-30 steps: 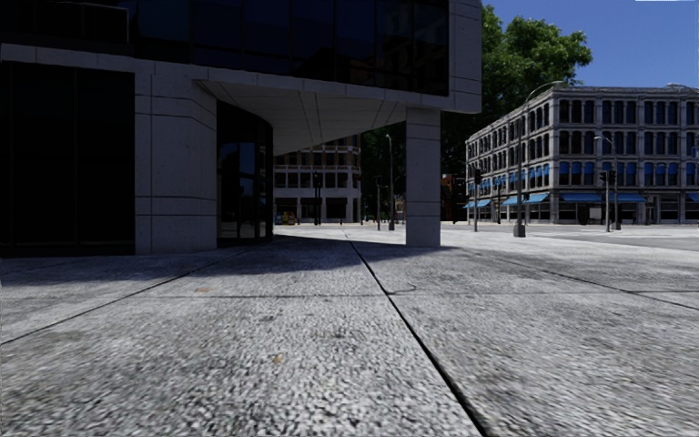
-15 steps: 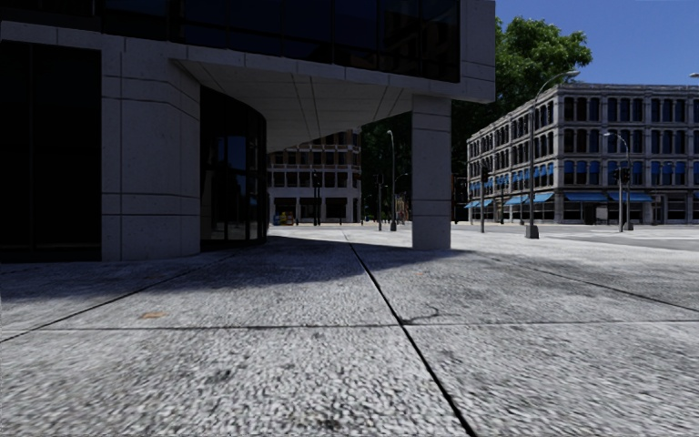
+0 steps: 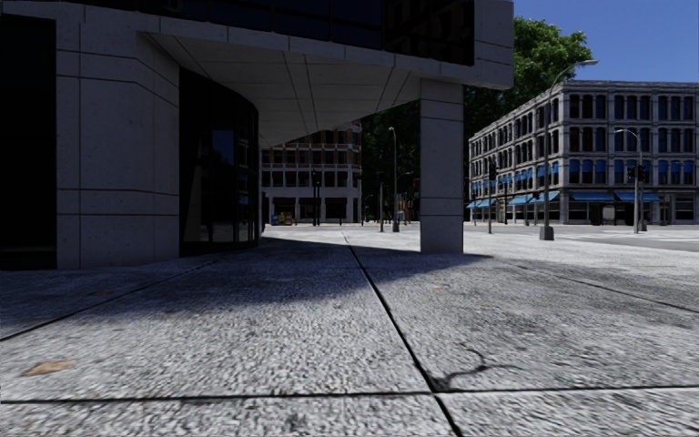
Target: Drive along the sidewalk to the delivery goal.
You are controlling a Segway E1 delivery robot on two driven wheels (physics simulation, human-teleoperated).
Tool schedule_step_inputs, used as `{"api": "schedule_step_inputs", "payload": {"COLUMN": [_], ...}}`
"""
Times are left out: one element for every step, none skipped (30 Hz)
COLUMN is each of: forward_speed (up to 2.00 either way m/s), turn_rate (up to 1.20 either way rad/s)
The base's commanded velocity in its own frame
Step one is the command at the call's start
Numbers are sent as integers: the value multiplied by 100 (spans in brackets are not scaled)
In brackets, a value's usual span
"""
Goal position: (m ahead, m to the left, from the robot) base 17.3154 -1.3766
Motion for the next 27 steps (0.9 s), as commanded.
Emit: {"api": "schedule_step_inputs", "payload": {"forward_speed": [200, 200, 200, 200, 200, 200, 200, 200, 200, 200, 200, 200, 200, 200, 200, 200, 200, 200, 200, 200, 200, 200, 200, 200, 200, 200, 200], "turn_rate": [0, 0, 0, 0, 0, 0, 0, 0, 0, 0, 0, 0, 0, 0, 0, 0, 0, 0, 0, 0, 0, 0, 0, 0, 0, 0, 0]}}
